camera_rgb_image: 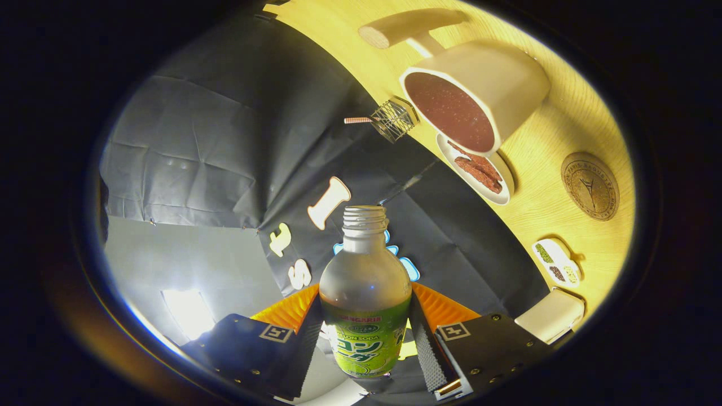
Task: Take the bottle from table, then pour the juice into the cup, finally place the bottle on the coaster
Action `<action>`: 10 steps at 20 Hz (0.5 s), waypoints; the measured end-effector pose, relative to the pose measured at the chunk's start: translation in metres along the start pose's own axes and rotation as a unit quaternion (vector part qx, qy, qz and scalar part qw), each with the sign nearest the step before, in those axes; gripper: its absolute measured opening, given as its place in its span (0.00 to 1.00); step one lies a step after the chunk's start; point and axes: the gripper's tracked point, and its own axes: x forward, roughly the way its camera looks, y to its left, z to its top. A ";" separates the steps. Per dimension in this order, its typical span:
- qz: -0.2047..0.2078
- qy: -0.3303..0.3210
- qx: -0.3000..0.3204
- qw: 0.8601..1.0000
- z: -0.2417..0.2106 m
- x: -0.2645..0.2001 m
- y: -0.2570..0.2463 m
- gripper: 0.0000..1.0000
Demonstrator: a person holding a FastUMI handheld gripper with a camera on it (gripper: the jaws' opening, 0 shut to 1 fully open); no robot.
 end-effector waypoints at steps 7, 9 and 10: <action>-0.003 -0.007 0.000 1.000 0.007 -0.002 0.000 0.78; -0.006 -0.009 -0.001 1.000 0.010 -0.002 -0.002 0.78; -0.007 -0.010 -0.001 1.000 0.011 -0.003 -0.003 0.78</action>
